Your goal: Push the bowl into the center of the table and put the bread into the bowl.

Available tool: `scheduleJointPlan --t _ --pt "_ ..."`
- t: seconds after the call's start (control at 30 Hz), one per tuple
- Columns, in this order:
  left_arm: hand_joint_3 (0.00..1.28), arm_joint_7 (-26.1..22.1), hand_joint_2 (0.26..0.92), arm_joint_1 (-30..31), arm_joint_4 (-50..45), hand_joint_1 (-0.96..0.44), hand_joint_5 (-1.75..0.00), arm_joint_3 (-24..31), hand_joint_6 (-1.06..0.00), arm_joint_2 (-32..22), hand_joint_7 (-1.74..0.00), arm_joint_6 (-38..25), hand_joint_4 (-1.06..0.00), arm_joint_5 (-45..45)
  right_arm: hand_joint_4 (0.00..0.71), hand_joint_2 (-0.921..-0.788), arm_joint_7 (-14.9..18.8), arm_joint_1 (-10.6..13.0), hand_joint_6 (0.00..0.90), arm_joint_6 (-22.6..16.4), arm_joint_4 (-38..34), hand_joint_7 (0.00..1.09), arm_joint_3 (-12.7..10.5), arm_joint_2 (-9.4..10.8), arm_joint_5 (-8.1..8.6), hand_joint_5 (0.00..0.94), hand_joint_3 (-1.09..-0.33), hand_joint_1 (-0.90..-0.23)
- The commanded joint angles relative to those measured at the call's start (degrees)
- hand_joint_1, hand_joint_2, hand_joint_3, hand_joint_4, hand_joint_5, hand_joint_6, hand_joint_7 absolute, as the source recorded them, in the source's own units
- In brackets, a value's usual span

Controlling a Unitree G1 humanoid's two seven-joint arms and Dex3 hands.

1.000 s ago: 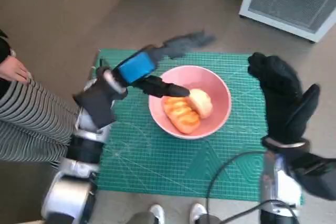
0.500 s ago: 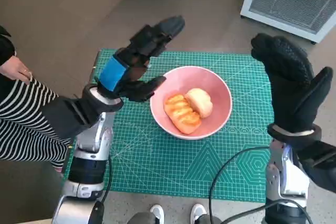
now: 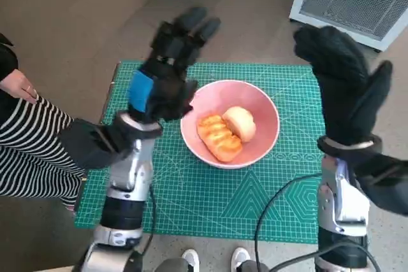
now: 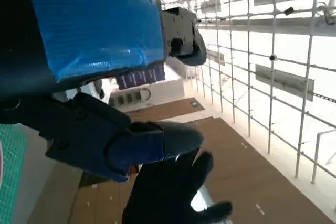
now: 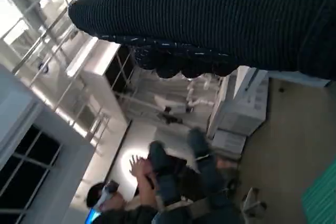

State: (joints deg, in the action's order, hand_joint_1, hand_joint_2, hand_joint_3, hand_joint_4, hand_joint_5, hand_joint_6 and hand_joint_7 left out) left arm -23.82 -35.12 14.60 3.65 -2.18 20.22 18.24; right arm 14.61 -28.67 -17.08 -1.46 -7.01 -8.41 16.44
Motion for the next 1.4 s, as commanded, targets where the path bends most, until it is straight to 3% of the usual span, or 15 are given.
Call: scheduleJointPlan --t 0.03,0.9,1.4 --pt "0.48 -0.5 0.921 0.1 0.7 -0.7 -0.41 1.2 0.0 -0.8 -0.6 1.9 0.0 0.0 0.162 -0.921 0.2 -0.4 0.091 0.1 -2.0 0.5 -0.3 -0.4 -0.94 0.003 -0.644 -0.664" --pt "0.46 -2.9 0.921 0.6 3.1 -0.68 -0.3 2.2 0.0 -0.4 -0.53 5.8 -0.03 0.3 0.171 -0.921 0.1 -1.6 0.062 0.6 -3.4 0.49 -0.3 -1.2 -2.15 0.005 -0.654 -0.66" --pt "0.45 -3.1 0.921 0.5 3.1 -0.67 -0.23 2.7 0.0 -0.7 -0.54 5.0 -0.05 1.1 0.173 -0.921 0.2 -2.1 0.06 0.8 -4.2 0.5 -0.7 -1.7 -1.9 0.004 -0.652 -0.666"
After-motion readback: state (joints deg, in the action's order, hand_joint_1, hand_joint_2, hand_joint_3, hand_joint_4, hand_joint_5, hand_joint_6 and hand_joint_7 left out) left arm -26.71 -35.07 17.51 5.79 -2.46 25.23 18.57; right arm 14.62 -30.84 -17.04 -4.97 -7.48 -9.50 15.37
